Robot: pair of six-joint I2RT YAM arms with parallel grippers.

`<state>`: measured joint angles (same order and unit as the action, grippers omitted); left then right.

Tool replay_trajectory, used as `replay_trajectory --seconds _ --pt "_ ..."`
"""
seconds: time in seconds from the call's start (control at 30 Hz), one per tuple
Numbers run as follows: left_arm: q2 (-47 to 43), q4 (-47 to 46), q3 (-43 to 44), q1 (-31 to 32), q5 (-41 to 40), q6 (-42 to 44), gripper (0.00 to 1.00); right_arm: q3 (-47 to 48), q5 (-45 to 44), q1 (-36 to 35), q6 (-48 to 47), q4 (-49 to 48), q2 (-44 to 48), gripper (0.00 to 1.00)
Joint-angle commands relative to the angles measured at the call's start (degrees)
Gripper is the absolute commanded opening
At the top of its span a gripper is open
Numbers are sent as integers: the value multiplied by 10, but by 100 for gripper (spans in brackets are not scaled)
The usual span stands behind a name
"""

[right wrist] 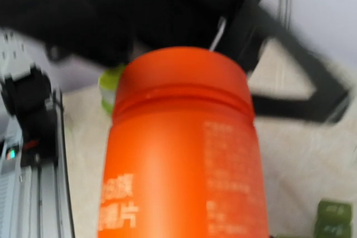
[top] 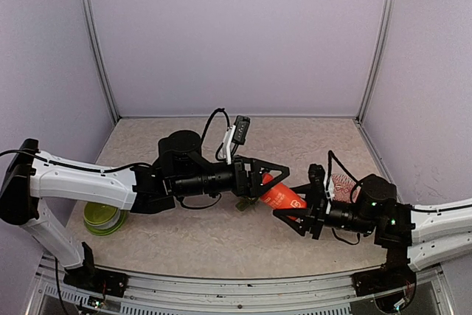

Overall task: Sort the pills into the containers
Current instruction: Screw the lid of the pill bottle onto the pill bottle.

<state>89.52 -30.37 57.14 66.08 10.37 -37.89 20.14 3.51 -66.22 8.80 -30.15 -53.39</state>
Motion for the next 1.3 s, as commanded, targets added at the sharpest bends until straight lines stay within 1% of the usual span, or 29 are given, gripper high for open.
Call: replay_trajectory --seconds 0.0,0.13,0.23,0.3,0.57,0.97,1.03,1.13,1.27 --pt "-13 9 -4 -2 -14 11 99 -21 -35 -5 -8 -16 67 0" --pt "-11 7 -4 -1 -9 10 99 -27 -91 -4 -9 8 103 0" --pt "-10 -2 -4 0 6 11 99 -23 -123 -5 -9 25 98 0" --pt "-8 -10 -3 1 14 11 99 -18 -127 -5 -8 29 85 0" --pt "2 -19 8 7 50 10 99 0 -116 -4 -9 11 22 0" --pt "-1 -23 11 7 46 12 99 14 -76 -5 -2 -11 -41 0" --pt "-2 -25 12 7 48 11 99 15 -50 -5 0 -21 -51 0" --pt "-6 -25 11 7 50 11 99 18 -36 -5 1 -28 -60 0" --pt "-18 -4 6 2 34 15 99 14 -21 -5 -11 -27 -44 0"
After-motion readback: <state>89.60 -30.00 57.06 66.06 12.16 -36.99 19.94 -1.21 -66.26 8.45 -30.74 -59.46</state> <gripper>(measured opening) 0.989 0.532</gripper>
